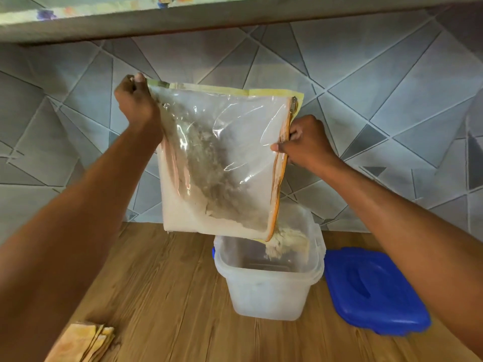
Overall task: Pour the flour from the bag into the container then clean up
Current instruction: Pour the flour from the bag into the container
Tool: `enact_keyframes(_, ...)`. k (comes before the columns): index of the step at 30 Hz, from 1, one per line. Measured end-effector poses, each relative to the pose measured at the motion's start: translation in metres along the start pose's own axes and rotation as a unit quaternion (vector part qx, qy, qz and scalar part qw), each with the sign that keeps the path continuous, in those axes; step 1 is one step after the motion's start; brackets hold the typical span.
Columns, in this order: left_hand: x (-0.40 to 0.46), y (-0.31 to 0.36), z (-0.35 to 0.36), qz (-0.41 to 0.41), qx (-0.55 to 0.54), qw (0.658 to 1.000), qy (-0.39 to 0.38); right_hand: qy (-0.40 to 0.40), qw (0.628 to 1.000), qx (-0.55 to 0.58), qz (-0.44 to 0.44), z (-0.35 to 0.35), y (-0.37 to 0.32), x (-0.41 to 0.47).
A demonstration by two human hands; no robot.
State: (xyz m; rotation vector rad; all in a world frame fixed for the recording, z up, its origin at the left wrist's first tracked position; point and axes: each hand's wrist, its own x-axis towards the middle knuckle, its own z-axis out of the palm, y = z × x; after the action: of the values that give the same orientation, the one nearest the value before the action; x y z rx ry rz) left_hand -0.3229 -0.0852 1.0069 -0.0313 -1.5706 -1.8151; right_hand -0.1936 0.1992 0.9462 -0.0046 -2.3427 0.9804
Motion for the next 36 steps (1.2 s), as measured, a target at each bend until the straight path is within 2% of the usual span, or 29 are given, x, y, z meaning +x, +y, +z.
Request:
enact_keyframes(6, -0.005, 0.006, 0.008, 0.0, 0.021, 1.0, 0.008, -0.016, 1.0, 0.008, 0.0, -0.007, 0.01, 0.004)
enact_keyframes(10, -0.003, 0.011, 0.012, 0.0, 0.038, 0.999, 0.021, -0.059, 0.998, 0.028, -0.01, -0.012, 0.011, 0.003)
enact_keyframes(16, -0.006, 0.023, 0.023, 0.02, 0.036, 0.999, 0.018, -0.039, 0.999, 0.029, -0.017, -0.014, 0.022, 0.003)
enact_keyframes(20, -0.005, 0.03, 0.027, 0.036, 0.038, 0.999, 0.012, -0.069, 0.997, 0.008, -0.019, -0.016, 0.026, 0.003)
enact_keyframes(23, -0.006, 0.033, 0.025, 0.036, 0.053, 0.998, 0.015, -0.037, 0.999, 0.019, -0.019, -0.013, 0.031, 0.006)
enact_keyframes(32, -0.016, 0.043, 0.024, 0.041, 0.07, 0.997, 0.002, -0.054, 0.998, 0.01, -0.018, -0.013, 0.04, 0.013)
enact_keyframes(36, -0.022, 0.052, 0.025, 0.048, 0.085, 0.995, 0.002, -0.023, 0.999, -0.006, -0.022, -0.016, 0.043, 0.015)
